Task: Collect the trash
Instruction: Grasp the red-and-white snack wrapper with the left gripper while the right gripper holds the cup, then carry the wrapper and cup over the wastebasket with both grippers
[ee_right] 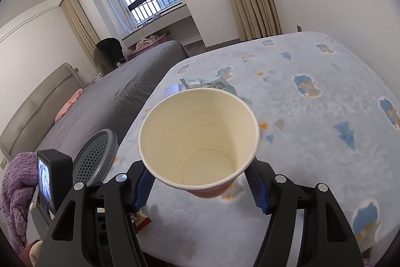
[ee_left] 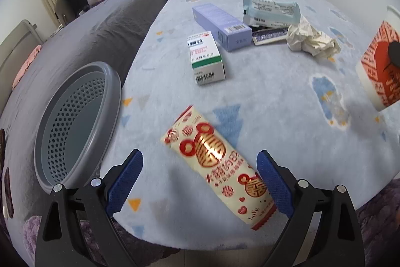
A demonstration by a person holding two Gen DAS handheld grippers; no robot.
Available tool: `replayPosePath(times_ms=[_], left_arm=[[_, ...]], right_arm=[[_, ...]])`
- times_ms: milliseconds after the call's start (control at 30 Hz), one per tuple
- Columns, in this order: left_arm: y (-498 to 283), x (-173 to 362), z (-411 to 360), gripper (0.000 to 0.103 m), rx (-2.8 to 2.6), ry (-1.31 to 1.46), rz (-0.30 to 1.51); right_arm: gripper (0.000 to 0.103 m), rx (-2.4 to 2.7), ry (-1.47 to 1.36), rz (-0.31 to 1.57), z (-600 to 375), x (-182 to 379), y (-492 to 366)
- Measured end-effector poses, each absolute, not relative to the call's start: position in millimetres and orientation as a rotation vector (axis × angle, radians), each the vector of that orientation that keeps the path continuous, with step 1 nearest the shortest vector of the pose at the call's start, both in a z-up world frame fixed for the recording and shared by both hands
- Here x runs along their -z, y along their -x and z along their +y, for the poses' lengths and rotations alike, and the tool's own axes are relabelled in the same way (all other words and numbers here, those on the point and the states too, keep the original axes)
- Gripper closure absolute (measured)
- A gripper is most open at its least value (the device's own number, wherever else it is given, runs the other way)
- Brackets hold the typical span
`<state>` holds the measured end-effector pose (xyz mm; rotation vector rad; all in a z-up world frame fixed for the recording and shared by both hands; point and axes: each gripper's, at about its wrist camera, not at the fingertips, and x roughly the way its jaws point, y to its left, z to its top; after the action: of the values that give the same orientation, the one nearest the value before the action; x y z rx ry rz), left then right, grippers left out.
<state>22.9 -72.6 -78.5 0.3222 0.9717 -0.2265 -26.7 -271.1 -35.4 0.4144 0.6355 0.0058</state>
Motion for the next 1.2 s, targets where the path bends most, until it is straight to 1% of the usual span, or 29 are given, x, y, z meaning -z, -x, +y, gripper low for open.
replayPosePath(times_ms=[300, 633, 667, 700, 733, 767, 833, 900, 933, 967, 1033, 1200], left_arm=[[-17.6, 72.9, -48.5, 0.012, 0.196, -0.266, 0.976], [-29.4, 90.5, -56.2, 0.013, 0.251, -0.196, 1.047], [-30.8, 91.6, -57.4, 0.016, 0.256, -0.19, 1.05], [-32.2, 92.7, -58.2, 0.023, 0.26, -0.185, 1.055], [-33.5, 94.1, -58.9, 0.027, 0.265, -0.182, 1.063], [-34.3, 95.4, -59.2, 0.034, 0.271, -0.178, 1.07], [-34.3, 96.7, -58.9, 0.038, 0.28, -0.175, 1.072], [-33.8, 95.8, -57.9, 0.052, 0.29, -0.173, 1.069], [-33.5, 95.0, -57.2, 0.056, 0.295, -0.172, 1.069], [-33.6, 93.9, -55.8, 0.068, 0.303, -0.169, 1.071], [-32.2, 91.6, -52.7, 0.071, 0.317, -0.163, 1.071], [-27.4, 79.3, -39.5, 0.072, 0.325, -0.15, 1.04]], right_arm=[[0.04, -0.015, -0.403, 0.631, -270.3, 35.8, 29.3], [0.04, -0.007, -0.403, 0.638, -272.4, 38.2, 27.8], [0.04, -0.007, -0.402, 0.64, -272.3, 38.7, 27.0], [0.04, -0.007, -0.401, 0.642, -272.3, 38.8, 26.2], [0.04, -0.007, -0.4, 0.642, -272.0, 38.8, 26.3], [0.04, -0.006, -0.399, 0.644, -272.1, 39.3, 26.0], [0.04, -0.004, -0.396, 0.648, -271.8, 40.0, 24.7], [0.04, -0.002, -0.393, 0.651, -271.0, 40.8, 23.2], [0.04, -0.001, -0.39, 0.653, -270.3, 40.9, 23.0], [0.04, 0.0, -0.386, 0.655, -269.2, 41.1, 22.3], [0.04, 0.002, -0.375, 0.663, -265.8, 42.3, 20.7], [0.04, 0.01, -0.326, 0.687, -250.7, 44.6, 17.9]])
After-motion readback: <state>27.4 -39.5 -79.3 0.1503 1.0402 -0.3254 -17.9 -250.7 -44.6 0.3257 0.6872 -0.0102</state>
